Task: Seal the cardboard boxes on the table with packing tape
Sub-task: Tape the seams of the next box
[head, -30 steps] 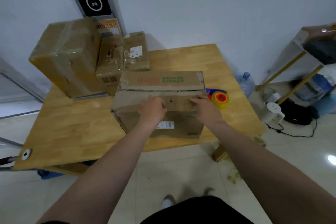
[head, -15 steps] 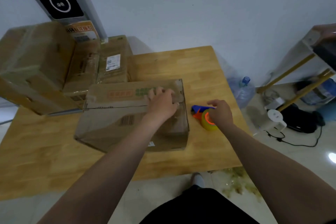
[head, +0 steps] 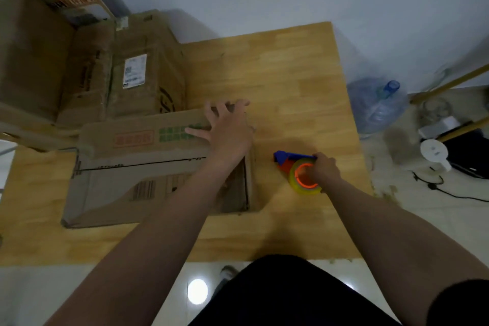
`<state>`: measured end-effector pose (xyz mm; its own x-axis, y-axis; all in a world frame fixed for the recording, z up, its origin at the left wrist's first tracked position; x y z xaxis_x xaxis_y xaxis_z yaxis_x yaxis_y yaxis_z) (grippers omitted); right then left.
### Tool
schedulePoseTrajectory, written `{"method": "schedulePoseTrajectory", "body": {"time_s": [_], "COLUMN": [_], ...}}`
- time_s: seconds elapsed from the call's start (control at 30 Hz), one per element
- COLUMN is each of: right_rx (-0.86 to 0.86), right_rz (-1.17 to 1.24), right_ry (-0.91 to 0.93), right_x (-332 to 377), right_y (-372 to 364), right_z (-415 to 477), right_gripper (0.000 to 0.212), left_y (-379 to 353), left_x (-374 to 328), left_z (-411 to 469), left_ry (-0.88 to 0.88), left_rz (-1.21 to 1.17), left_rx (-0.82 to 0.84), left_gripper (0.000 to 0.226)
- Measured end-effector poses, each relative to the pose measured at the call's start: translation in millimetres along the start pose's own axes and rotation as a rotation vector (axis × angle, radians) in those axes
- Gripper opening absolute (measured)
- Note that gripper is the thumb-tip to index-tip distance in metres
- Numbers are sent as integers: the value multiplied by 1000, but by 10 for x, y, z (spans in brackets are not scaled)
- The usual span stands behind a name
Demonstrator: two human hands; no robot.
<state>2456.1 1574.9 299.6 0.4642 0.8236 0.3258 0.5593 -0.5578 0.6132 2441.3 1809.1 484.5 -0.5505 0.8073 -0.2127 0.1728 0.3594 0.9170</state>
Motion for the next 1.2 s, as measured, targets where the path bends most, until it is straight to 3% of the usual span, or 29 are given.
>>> {"method": "schedulePoseTrajectory", "body": {"time_s": [0.13, 0.23, 0.4, 0.57, 0.67, 0.73, 0.9, 1.2], "right_rx": [-54, -88, -155, -294, -414, -461, -470, -434], "right_rz": [4, 115, 490, 781, 765, 703, 628, 576], "right_ry": [14, 20, 102, 319, 516, 686, 933, 1094], "right_x": [-144, -142, 263, 806, 1139, 1368, 1849, 2396], "right_y": [-42, 25, 306, 648, 807, 844, 697, 54], "right_z": [162, 86, -387, -981, -1424, -1727, -2356, -2943], "right_gripper": [33, 38, 42, 55, 59, 61, 61, 59], "left_y": [-2, -3, 34, 303, 554, 754, 1086, 1427], "left_x": [-60, -78, 10, 231, 503, 733, 1370, 2224], "left_z": [69, 82, 41, -140, -211, -241, -410, -826], "left_ry": [14, 21, -50, -160, -235, -159, 93, 70], "left_rz": [-12, -11, -136, -417, -616, -804, -1372, -1372], "left_rx": [11, 41, 53, 23, -50, -31, 324, 505], "left_gripper": [46, 49, 47, 32, 22, 16, 32, 34]}}
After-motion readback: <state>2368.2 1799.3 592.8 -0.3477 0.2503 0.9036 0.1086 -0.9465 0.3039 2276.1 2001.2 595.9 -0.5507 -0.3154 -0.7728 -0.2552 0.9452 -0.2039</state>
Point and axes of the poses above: each hand's wrist, its own z-axis towards the middle knuckle, its own y-axis out of the back of the hand, x = y × z, the point moved 4 cm from there along z, towards the middle knuckle, and after that the axes turned 2 degrees about z, right-handed, at the moved point
